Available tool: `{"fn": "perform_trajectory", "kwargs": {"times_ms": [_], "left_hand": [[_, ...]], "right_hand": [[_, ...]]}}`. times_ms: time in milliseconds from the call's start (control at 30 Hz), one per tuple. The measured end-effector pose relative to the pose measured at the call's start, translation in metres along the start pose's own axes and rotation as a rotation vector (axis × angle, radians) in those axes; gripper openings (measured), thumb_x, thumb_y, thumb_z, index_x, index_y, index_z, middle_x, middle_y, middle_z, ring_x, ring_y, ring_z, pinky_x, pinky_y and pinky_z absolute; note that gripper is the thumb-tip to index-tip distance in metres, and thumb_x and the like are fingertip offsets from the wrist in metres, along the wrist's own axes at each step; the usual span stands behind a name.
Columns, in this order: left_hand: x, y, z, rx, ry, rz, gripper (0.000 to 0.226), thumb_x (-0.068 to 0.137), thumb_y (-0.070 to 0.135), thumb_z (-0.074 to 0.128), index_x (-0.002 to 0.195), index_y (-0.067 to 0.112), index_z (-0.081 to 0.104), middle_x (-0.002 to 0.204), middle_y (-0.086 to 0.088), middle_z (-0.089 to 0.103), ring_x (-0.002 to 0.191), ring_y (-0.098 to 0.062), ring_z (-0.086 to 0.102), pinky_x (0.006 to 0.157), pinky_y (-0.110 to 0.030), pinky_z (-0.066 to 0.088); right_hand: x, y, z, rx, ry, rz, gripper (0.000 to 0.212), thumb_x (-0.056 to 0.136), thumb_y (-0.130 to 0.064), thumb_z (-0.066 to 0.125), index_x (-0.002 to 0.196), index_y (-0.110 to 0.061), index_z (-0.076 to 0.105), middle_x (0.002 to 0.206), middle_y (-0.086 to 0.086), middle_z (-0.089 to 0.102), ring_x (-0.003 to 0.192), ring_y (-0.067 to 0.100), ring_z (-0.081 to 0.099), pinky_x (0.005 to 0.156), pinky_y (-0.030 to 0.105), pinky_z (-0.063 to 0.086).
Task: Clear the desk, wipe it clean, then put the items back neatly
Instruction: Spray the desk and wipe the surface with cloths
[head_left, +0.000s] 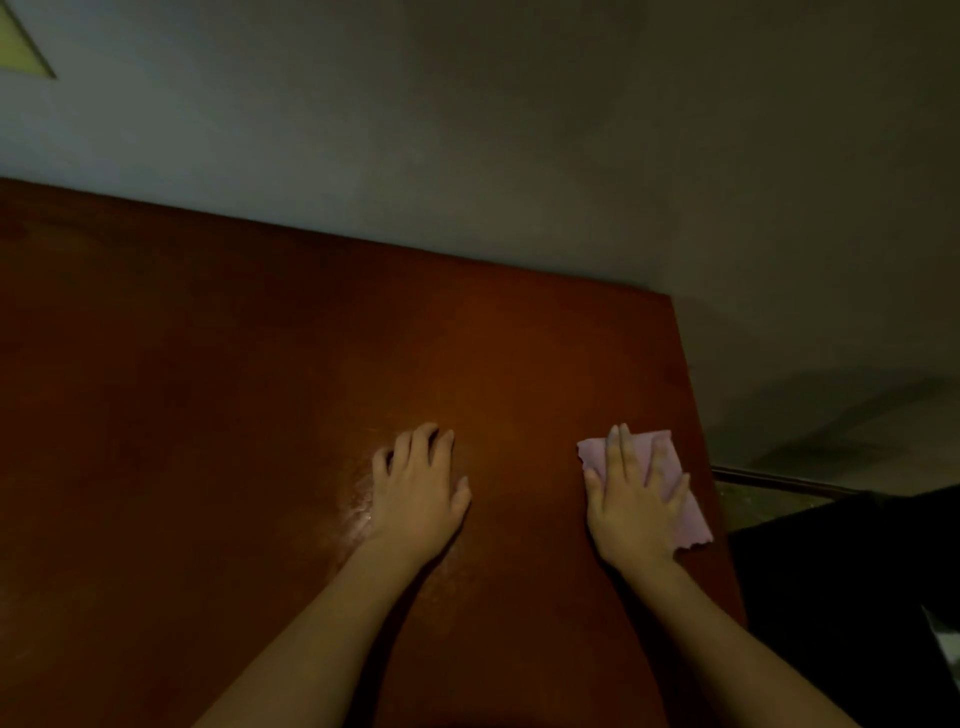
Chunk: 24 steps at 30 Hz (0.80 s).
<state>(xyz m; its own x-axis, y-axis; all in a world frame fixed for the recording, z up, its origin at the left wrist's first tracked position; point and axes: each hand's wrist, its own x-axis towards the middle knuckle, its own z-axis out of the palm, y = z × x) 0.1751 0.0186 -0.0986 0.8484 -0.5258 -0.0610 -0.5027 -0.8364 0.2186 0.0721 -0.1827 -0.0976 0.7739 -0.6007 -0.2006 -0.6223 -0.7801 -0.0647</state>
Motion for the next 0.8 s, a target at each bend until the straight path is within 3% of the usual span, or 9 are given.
{"fn": "perform_trajectory", "kwargs": {"times_ms": [67, 133, 267, 500, 567, 667, 800], "left_hand": [[-0.002, -0.022, -0.004, 0.001, 0.025, -0.044, 0.057, 0.094, 0.043, 0.037, 0.144, 0.017, 0.036, 0.148, -0.004, 0.034, 0.136, -0.021, 0.030, 0.108, -0.042, 0.024], [-0.005, -0.046, -0.010, -0.001, 0.056, -0.094, 0.055, 0.091, 0.043, 0.041, 0.138, 0.015, 0.045, 0.142, -0.006, 0.042, 0.131, -0.023, 0.039, 0.104, -0.044, 0.031], [-0.014, -0.099, -0.021, 0.025, 0.113, -0.159, 0.054, 0.077, 0.044, 0.039, 0.111, 0.012, 0.067, 0.114, -0.007, 0.063, 0.102, -0.025, 0.062, 0.079, -0.043, 0.050], [-0.039, -0.199, -0.044, 0.038, 0.133, -0.340, 0.056, 0.077, 0.048, 0.037, 0.111, 0.014, 0.067, 0.112, -0.005, 0.064, 0.100, -0.024, 0.063, 0.078, -0.042, 0.051], [-0.049, -0.228, -0.050, 0.049, 0.145, -0.397, 0.054, 0.078, 0.048, 0.042, 0.113, 0.014, 0.066, 0.114, -0.006, 0.064, 0.102, -0.025, 0.063, 0.079, -0.042, 0.050], [-0.062, -0.273, -0.056, 0.038, 0.180, -0.458, 0.051, 0.078, 0.044, 0.065, 0.119, 0.013, 0.063, 0.119, -0.008, 0.061, 0.109, -0.027, 0.060, 0.083, -0.044, 0.048], [-0.072, -0.329, -0.068, 0.070, 0.166, -0.534, 0.055, 0.071, 0.044, 0.074, 0.115, 0.014, 0.065, 0.116, -0.007, 0.063, 0.105, -0.027, 0.062, 0.080, -0.043, 0.050]], "right_hand": [[0.002, -0.036, 0.002, -0.004, -0.004, -0.057, 0.062, 0.100, -0.048, 0.015, 0.152, -0.022, -0.006, 0.160, -0.006, -0.009, 0.145, 0.029, -0.016, 0.113, 0.057, -0.006], [0.006, -0.075, 0.004, -0.003, -0.004, -0.128, 0.062, 0.100, -0.048, 0.015, 0.152, -0.022, -0.007, 0.160, -0.006, -0.010, 0.145, 0.029, -0.018, 0.113, 0.057, -0.008], [0.012, -0.153, 0.009, -0.013, -0.014, -0.258, 0.062, 0.100, -0.048, 0.014, 0.152, -0.021, -0.006, 0.159, -0.007, -0.011, 0.144, 0.029, -0.018, 0.112, 0.057, -0.010], [0.005, -0.283, 0.015, -0.064, -0.019, -0.473, 0.061, 0.101, -0.047, 0.013, 0.152, -0.020, -0.007, 0.160, -0.005, -0.010, 0.145, 0.031, -0.016, 0.113, 0.059, -0.006], [0.001, -0.320, 0.017, -0.085, -0.008, -0.525, 0.061, 0.101, -0.047, 0.013, 0.152, -0.019, -0.006, 0.160, -0.005, -0.009, 0.145, 0.031, -0.014, 0.112, 0.059, -0.005], [-0.004, -0.373, 0.021, -0.112, -0.026, -0.585, 0.061, 0.100, -0.047, 0.011, 0.151, -0.020, -0.010, 0.159, -0.005, -0.012, 0.145, 0.031, -0.015, 0.113, 0.060, -0.004], [-0.010, -0.439, 0.026, -0.151, -0.033, -0.643, 0.061, 0.100, -0.048, 0.009, 0.150, -0.021, -0.014, 0.159, -0.004, -0.013, 0.145, 0.031, -0.016, 0.113, 0.059, -0.003]]}}
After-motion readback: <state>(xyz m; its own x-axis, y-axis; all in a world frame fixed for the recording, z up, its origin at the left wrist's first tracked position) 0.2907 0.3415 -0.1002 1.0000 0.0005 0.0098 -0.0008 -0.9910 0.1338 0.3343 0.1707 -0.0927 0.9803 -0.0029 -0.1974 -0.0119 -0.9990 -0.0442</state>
